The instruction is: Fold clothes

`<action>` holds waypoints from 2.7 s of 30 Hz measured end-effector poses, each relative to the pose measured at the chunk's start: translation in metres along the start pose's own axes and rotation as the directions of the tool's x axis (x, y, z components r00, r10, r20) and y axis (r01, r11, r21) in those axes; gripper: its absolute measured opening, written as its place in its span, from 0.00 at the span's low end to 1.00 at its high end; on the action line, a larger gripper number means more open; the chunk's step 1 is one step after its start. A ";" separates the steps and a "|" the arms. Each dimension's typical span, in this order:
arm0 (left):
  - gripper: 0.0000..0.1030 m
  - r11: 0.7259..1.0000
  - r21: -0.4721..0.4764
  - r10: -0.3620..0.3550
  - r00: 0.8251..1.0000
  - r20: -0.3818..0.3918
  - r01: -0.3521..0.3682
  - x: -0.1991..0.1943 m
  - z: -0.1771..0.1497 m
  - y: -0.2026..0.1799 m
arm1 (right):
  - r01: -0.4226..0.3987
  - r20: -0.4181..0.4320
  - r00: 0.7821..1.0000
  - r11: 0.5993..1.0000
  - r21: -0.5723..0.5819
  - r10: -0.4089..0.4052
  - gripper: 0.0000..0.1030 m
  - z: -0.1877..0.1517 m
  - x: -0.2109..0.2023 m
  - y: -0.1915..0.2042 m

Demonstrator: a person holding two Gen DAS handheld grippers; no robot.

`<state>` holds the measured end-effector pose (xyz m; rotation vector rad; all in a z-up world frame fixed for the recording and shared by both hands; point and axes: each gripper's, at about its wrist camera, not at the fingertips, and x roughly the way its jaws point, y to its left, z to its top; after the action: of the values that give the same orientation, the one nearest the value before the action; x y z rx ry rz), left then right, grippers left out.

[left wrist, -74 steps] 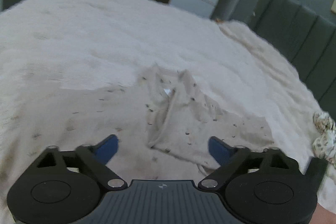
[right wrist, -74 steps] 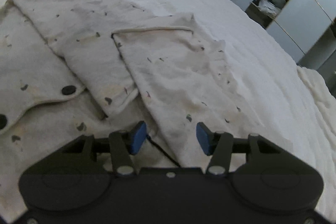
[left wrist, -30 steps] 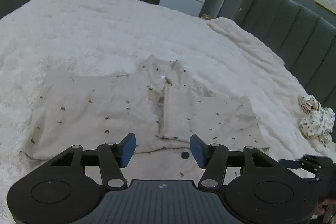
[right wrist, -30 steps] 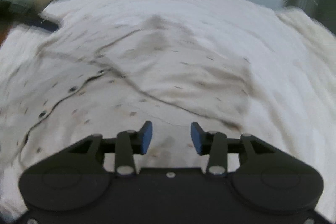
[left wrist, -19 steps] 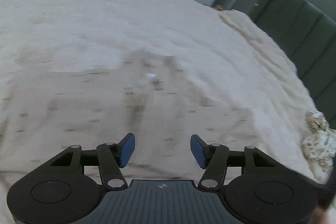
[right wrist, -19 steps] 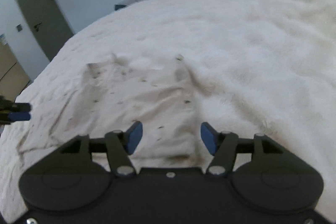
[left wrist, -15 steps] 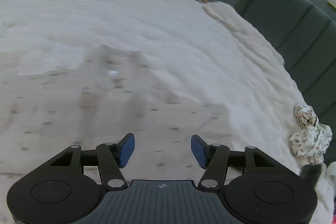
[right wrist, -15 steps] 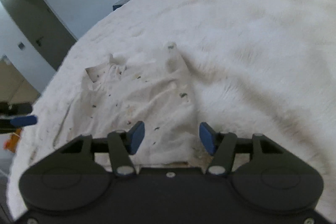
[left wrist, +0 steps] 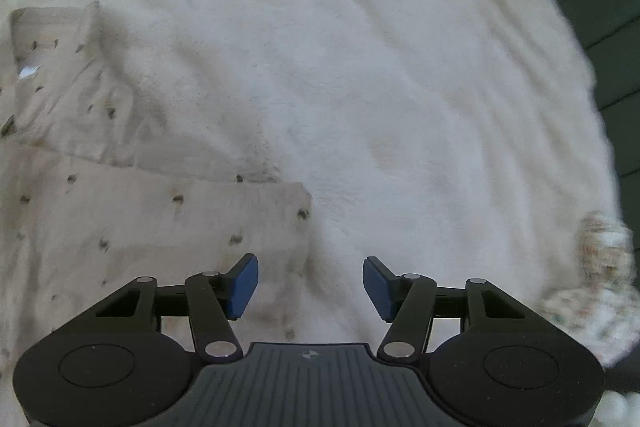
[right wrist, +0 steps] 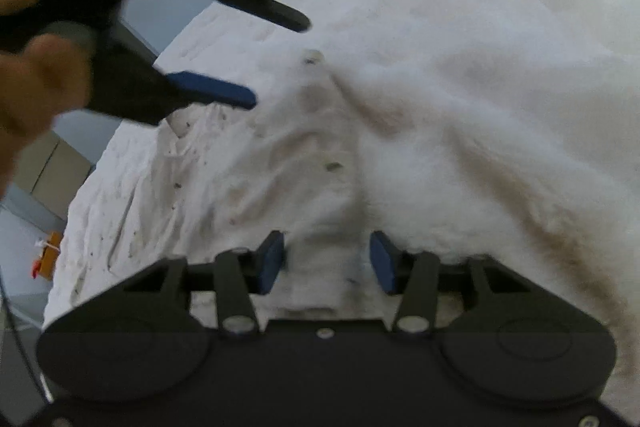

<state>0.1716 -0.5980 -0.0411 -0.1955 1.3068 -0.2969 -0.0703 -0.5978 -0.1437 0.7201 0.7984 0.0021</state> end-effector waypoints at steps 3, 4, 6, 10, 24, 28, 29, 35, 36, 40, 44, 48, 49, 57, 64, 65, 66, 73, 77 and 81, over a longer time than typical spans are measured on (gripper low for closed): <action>0.50 0.999 0.012 0.037 0.999 0.010 -0.038 0.015 0.004 -0.008 | -0.031 0.003 1.000 0.999 0.021 0.031 0.36 -0.001 -0.002 -0.008; 0.49 0.998 0.026 0.048 0.999 0.016 -0.049 0.017 0.004 -0.012 | -0.035 0.004 0.999 0.999 0.018 0.035 0.36 -0.002 -0.003 -0.008; 0.41 0.995 0.061 0.074 0.997 0.027 -0.076 0.023 0.004 -0.019 | -0.028 0.006 1.000 1.000 0.013 0.028 0.34 -0.001 -0.002 -0.006; 0.08 0.979 0.133 0.151 0.988 0.021 -0.152 0.038 0.000 -0.029 | -0.032 0.008 0.999 0.999 0.007 0.032 0.09 0.001 0.000 0.000; 0.00 0.979 0.074 0.178 0.976 0.125 -0.188 0.028 0.017 -0.019 | 0.008 0.012 1.000 0.997 -0.073 -0.007 0.00 -0.005 -0.023 0.005; 0.12 0.986 0.080 0.138 0.985 0.101 -0.146 0.013 0.013 -0.016 | 0.068 0.006 0.998 0.996 -0.050 -0.067 0.08 -0.003 -0.025 0.003; 0.20 0.989 0.077 0.117 0.987 0.106 -0.126 0.005 0.011 -0.015 | 0.085 0.006 0.996 0.995 -0.048 -0.085 0.09 -0.003 -0.025 0.001; 0.32 0.997 0.078 -0.022 0.996 0.090 0.015 -0.067 -0.002 -0.001 | 0.099 0.062 0.993 0.994 -0.037 -0.096 0.25 -0.003 -0.041 -0.007; 0.32 0.996 0.089 -0.034 0.994 0.104 0.025 -0.081 -0.006 0.001 | 0.101 0.072 0.993 0.994 -0.039 -0.098 0.27 -0.003 -0.042 -0.008; 0.36 0.985 0.148 -0.120 0.975 0.188 0.093 -0.178 -0.049 0.034 | 0.128 0.111 0.986 0.990 -0.060 -0.121 0.31 -0.006 -0.056 0.001; 0.40 0.974 0.188 -0.170 0.953 0.252 0.124 -0.261 -0.102 0.095 | 0.089 0.167 0.983 0.994 -0.067 -0.077 0.32 -0.022 -0.088 0.026; 0.43 0.969 0.206 -0.195 0.935 0.298 0.136 -0.330 -0.157 0.156 | 0.064 0.214 0.976 0.994 -0.094 -0.043 0.36 -0.050 -0.133 0.065; 0.43 0.968 0.209 -0.205 0.925 0.318 0.143 -0.353 -0.178 0.179 | 0.076 0.217 0.975 0.991 -0.112 -0.050 0.37 -0.057 -0.143 0.077; 0.54 0.929 0.183 -0.365 0.875 0.317 0.321 -0.433 -0.274 0.295 | 0.156 0.276 0.959 0.935 -0.320 -0.065 0.53 -0.079 -0.226 0.201; 0.57 0.894 0.250 -0.443 0.818 0.367 0.372 -0.491 -0.322 0.327 | 0.237 0.377 0.924 0.864 -0.444 -0.060 0.64 -0.070 -0.297 0.276; 0.58 0.883 0.253 -0.465 0.806 0.366 0.395 -0.499 -0.327 0.331 | 0.237 0.385 0.922 0.854 -0.463 -0.047 0.64 -0.071 -0.309 0.287; 0.61 0.874 0.256 -0.483 0.797 0.361 0.414 -0.505 -0.331 0.335 | 0.232 0.386 0.922 0.851 -0.472 -0.037 0.64 -0.073 -0.316 0.291; 0.64 0.858 0.305 -0.512 0.745 0.428 0.414 -0.556 -0.363 0.354 | 0.200 0.405 0.914 0.836 -0.511 0.029 0.68 -0.077 -0.354 0.313; 0.76 0.868 0.343 -0.488 0.744 0.456 0.359 -0.555 -0.372 0.358 | 0.240 0.427 0.904 0.817 -0.524 0.008 0.73 -0.079 -0.353 0.304; 0.76 0.923 0.304 -0.361 0.808 0.467 0.236 -0.517 -0.376 0.366 | 0.304 0.397 0.915 0.781 -0.545 -0.080 0.75 -0.094 -0.322 0.277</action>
<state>-0.2734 -0.0750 0.2259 -0.2636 0.6909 -0.6223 -0.2886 -0.4152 0.1854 0.0181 0.4724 -0.0606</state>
